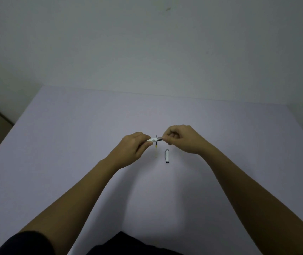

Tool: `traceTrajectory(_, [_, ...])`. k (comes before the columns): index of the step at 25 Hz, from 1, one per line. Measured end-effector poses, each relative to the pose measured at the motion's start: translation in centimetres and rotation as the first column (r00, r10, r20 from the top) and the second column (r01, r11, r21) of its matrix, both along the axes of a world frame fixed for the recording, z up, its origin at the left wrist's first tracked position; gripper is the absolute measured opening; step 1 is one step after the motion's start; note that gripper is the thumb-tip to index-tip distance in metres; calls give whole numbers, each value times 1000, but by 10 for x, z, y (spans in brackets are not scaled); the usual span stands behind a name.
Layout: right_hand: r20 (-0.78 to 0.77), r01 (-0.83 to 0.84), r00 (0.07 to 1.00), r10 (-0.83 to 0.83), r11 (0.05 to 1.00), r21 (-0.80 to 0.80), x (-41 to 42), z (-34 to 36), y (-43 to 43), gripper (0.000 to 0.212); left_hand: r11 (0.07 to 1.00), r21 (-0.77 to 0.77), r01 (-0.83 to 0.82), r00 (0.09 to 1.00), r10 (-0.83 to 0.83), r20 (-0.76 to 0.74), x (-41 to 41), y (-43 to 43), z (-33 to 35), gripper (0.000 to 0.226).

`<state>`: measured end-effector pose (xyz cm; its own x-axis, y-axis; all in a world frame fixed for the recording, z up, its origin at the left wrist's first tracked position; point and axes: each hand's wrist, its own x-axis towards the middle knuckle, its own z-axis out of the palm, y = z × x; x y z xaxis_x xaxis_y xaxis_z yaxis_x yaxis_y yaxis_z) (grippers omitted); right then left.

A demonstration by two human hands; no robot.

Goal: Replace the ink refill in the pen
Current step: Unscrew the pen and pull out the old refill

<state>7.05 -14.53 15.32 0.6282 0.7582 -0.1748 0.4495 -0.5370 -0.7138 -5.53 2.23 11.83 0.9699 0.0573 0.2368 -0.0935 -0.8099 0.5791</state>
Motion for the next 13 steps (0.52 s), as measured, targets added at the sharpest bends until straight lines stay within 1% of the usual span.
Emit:
traceTrajectory(1, [-22,-2,1000,2,999,34,-1,0,-1,6,1000,-1,-1,1000,1,3,0,0,0,17])
traceTrajectory(6, [-167,55,986,-15,969,241,-4,0,0,20,999,-33,-38,998,39,39,-1,-2,1,15])
traceTrajectory(8, [-221,70,975,-4,954,291,-5,1,-1,23,998,-31,-50,997,52,50,-1,-2,1,15])
traceTrajectory(10, [-214,89,976,-32,961,261,-6,1,-1,20,998,-23,-50,997,51,51,-1,-1,1,15])
traceTrajectory(13, [-86,89,993,-79,990,112,-3,1,1,11,999,-11,-34,998,35,50,-1,-1,1,16])
